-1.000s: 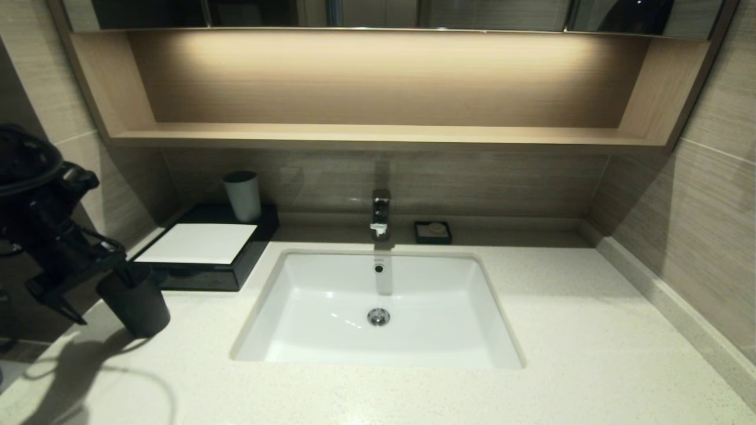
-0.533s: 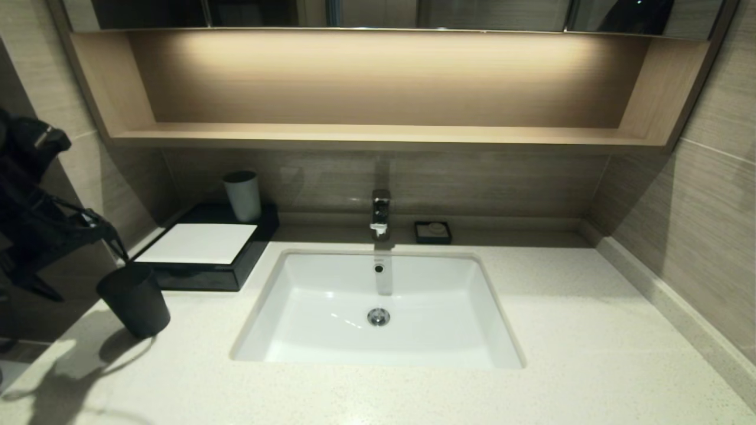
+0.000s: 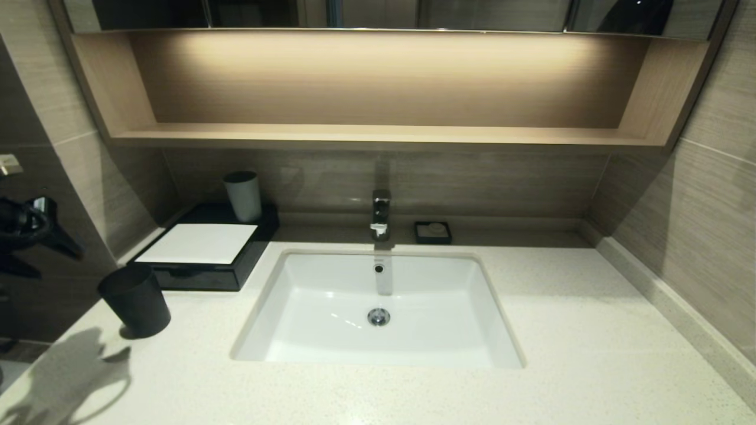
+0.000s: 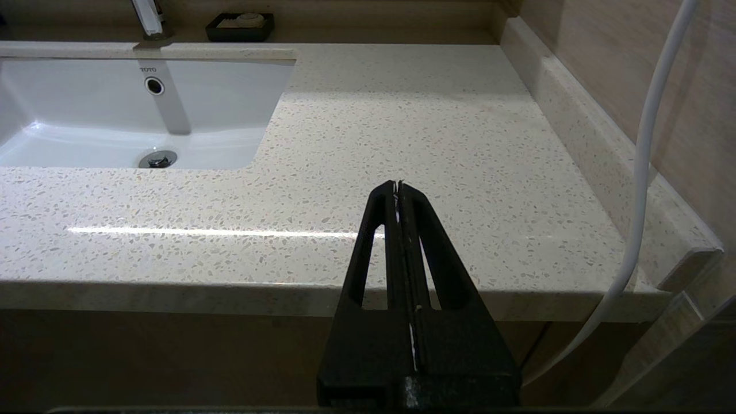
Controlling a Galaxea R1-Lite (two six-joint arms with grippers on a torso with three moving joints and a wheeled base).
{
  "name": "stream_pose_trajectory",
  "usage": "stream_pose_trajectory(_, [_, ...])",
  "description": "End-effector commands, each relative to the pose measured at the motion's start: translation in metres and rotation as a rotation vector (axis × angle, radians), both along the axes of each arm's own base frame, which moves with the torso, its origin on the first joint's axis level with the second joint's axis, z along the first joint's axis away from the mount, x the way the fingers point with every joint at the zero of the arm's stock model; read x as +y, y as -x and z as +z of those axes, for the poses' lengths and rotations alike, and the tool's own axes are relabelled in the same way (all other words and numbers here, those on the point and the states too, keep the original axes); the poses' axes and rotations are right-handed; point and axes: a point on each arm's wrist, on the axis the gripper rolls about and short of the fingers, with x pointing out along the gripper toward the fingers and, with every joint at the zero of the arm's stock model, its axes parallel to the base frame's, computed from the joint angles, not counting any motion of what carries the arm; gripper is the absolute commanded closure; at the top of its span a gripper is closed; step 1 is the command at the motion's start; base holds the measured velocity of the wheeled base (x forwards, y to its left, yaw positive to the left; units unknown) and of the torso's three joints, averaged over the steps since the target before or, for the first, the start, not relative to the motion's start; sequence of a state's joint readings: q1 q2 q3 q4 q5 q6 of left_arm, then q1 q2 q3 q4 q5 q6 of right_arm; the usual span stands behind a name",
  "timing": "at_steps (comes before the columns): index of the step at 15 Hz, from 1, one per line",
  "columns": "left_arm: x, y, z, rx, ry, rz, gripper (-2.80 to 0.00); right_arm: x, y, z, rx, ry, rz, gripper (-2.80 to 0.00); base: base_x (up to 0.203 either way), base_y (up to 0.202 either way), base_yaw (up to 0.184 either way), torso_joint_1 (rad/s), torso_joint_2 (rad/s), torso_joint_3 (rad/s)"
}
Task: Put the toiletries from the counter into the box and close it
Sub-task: Pick up the cup
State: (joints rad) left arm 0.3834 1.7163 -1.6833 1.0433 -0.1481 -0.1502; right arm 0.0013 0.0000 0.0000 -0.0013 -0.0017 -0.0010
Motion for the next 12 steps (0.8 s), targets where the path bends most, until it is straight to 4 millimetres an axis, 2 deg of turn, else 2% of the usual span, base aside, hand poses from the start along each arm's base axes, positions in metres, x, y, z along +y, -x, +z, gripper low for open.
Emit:
stream_pose_trajectory(1, [0.003, 0.018, -0.023, -0.027, -0.06, -0.056, 0.0, 0.0, 0.0, 0.0, 0.001, 0.001, 0.0, 0.0, 0.0, 0.0, 0.0, 0.0, 0.0, 0.0])
stream_pose_trajectory(4, [0.015, 0.017, -0.064, -0.184, -0.173, -0.077, 0.0, 0.0, 0.0, 0.0, 0.001, 0.001, 0.0, 0.0, 0.0, 0.0, 0.0, 0.0, 0.0, 0.0])
stream_pose_trajectory(7, [0.013, 0.034, -0.076, -0.313, -0.141, -0.147, 0.0, 0.0, 0.0, 0.0, 0.001, 0.001, 0.0, 0.0, 0.0, 0.0, 0.0, 0.0, 0.0, 0.0])
stream_pose_trajectory(12, [0.023, 0.05, -0.105, -0.433, -0.106, -0.243, 0.0, 0.0, 0.0, 0.0, 0.001, 0.001, 0.0, 0.0, 0.0, 0.0, 0.0, 0.0, 0.0, 0.0])
